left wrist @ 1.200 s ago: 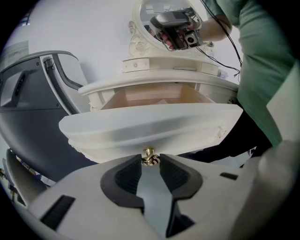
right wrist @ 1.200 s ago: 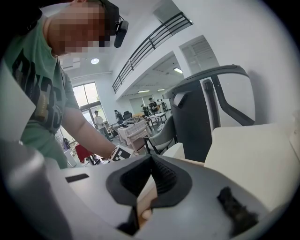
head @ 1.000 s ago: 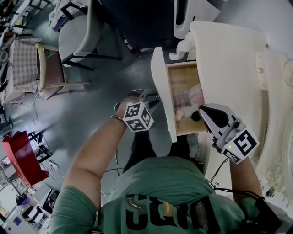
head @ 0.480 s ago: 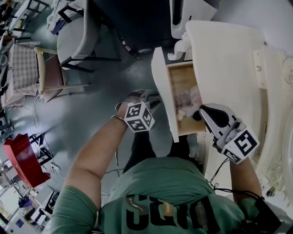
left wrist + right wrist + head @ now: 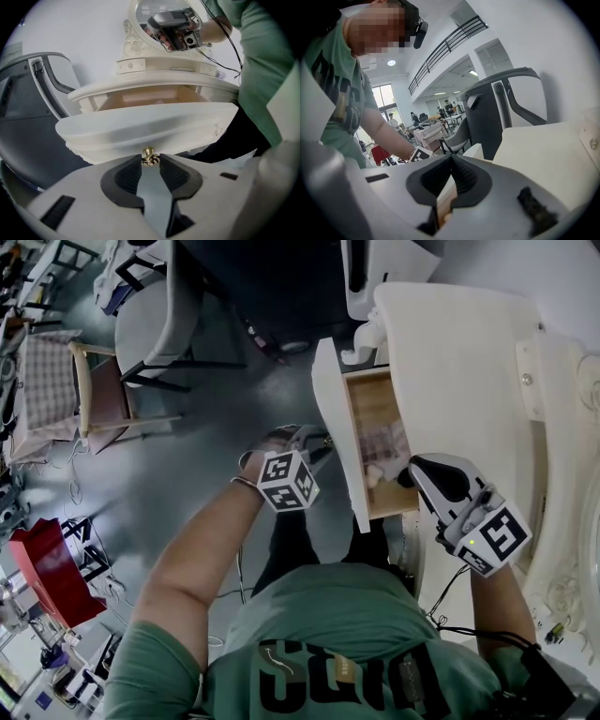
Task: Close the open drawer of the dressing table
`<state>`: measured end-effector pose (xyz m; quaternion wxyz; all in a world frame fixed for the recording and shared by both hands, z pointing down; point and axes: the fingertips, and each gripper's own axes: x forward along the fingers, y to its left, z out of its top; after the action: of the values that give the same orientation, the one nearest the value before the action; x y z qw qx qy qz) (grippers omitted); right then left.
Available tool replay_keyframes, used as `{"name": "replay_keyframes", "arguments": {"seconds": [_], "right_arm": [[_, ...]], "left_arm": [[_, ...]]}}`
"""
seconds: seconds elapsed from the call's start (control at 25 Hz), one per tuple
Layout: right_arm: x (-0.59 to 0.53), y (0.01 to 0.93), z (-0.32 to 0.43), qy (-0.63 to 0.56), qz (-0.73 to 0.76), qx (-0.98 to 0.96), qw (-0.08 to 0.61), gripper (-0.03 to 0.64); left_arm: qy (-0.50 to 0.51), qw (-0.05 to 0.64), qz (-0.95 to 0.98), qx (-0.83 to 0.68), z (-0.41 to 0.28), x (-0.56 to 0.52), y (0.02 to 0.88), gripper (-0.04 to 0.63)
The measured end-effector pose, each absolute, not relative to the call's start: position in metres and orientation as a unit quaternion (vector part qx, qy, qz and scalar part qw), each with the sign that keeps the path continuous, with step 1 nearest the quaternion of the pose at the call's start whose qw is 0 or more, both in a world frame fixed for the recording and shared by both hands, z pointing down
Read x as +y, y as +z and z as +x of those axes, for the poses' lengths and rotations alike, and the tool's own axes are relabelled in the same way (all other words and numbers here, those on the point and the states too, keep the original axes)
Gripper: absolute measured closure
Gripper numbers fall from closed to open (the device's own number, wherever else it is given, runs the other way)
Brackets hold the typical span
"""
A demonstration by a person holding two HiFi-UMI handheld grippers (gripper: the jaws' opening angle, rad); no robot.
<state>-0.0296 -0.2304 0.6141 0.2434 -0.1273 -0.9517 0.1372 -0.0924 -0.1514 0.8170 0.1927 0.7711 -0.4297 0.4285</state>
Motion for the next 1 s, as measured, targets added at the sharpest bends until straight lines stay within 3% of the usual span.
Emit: {"name": "replay_keyframes", "arguments": {"seconds": [1.0], "right_arm": [[-0.247,0.616,-0.018,0.145,-0.11,-0.955,0.236,0.605]], "left_arm": [[0.43,0.185,0.781,-0.413,-0.077,-0.173,0.817,0.468]]}}
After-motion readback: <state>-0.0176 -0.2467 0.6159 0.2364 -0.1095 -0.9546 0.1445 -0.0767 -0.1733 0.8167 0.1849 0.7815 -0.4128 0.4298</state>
